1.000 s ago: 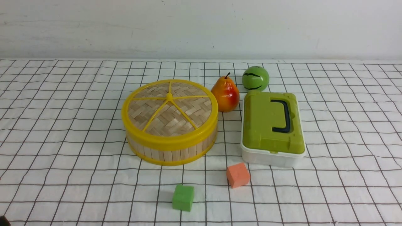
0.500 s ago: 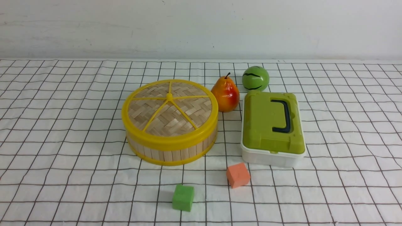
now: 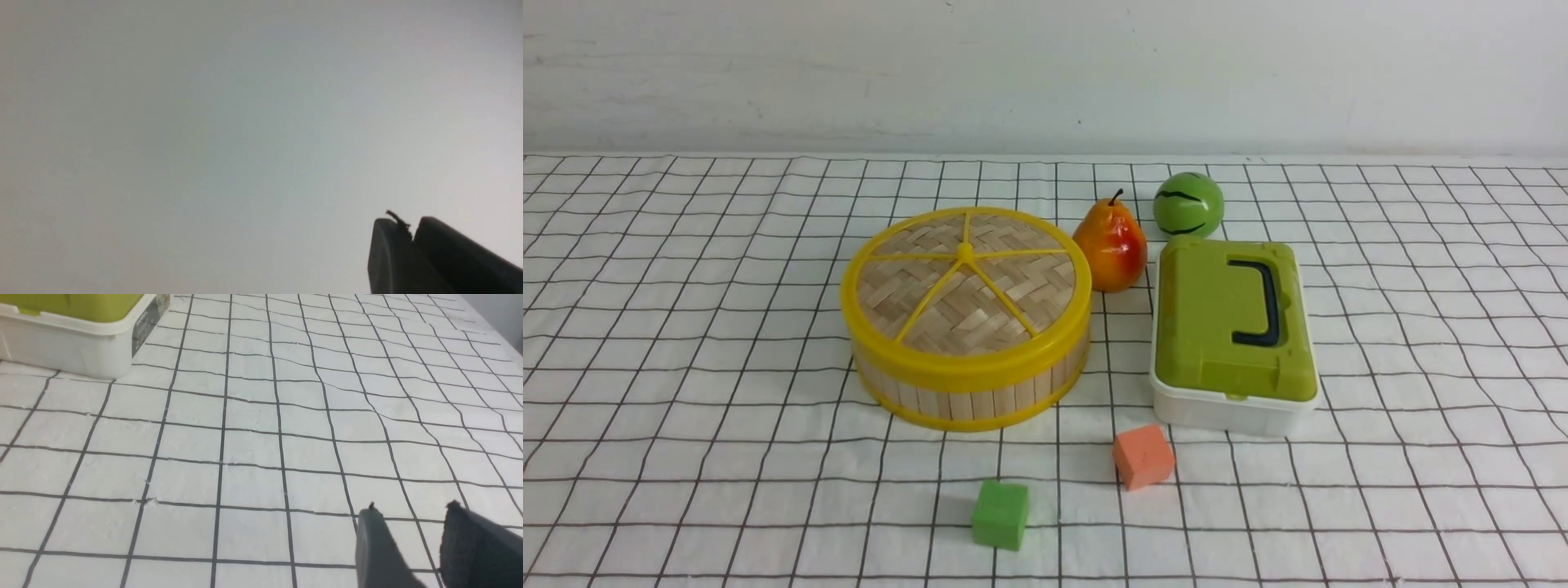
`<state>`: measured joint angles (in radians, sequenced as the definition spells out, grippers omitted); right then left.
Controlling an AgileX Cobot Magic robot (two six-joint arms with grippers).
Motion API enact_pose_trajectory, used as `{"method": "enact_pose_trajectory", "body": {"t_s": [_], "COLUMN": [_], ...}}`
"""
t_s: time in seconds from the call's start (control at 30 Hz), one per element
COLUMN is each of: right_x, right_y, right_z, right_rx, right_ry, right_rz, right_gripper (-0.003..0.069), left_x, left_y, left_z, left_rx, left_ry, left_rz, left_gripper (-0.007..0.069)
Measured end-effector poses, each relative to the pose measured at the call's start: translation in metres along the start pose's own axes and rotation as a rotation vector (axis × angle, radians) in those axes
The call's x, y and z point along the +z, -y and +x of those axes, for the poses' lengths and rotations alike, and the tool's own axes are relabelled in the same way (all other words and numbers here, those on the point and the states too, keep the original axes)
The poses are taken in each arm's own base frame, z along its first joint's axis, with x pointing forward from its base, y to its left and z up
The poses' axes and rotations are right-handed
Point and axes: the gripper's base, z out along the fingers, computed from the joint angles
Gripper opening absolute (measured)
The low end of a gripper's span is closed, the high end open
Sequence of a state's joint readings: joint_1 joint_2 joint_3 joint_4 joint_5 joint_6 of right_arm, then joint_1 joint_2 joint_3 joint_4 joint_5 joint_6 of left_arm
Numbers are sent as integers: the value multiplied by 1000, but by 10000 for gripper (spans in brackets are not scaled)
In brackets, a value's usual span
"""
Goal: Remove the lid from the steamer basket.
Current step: Use the left arm to lift the lid of the steamer
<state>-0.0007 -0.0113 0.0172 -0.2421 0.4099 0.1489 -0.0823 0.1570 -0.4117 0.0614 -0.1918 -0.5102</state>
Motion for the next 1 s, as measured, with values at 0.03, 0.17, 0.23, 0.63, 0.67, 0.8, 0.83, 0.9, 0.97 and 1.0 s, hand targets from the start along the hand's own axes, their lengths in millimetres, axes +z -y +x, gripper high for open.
{"method": "enact_pose_trajectory", "body": {"t_s": [0.03,0.17,0.23,0.63,0.67,0.8,0.83,0.9,0.97,1.0], "right_x": [0,0,0,0,0,0,0,0,0,0], "right_y": [0,0,0,0,0,0,0,0,0,0], "right_z": [0,0,0,0,0,0,0,0,0,0], "right_rx": [0,0,0,0,0,0,0,0,0,0], "right_ry": [0,0,0,0,0,0,0,0,0,0], "right_rz": [0,0,0,0,0,0,0,0,0,0], "right_gripper": [240,240,240,240,240,240,240,240,240,240], "left_x": [10,36,49,95,109,143,153,175,186,201], "left_y": [-3,-16,-29,-64,-55,-27,-18,0,8,16], "left_z": [5,29,52,143,148,152,151,159,165,173], "left_rx": [4,46,78,-52,-58,-32,-30,-23,-26,-26], "left_ry": [-102,-376,-542,-1085,-1167,-1278,-1290,-1355,-1384,-1427], "left_rz": [-55,-195,-272,-516,-477,-310,-258,-144,-95,-41], "left_gripper": [77,82,83,90,90,90,90,90,90,90]}}
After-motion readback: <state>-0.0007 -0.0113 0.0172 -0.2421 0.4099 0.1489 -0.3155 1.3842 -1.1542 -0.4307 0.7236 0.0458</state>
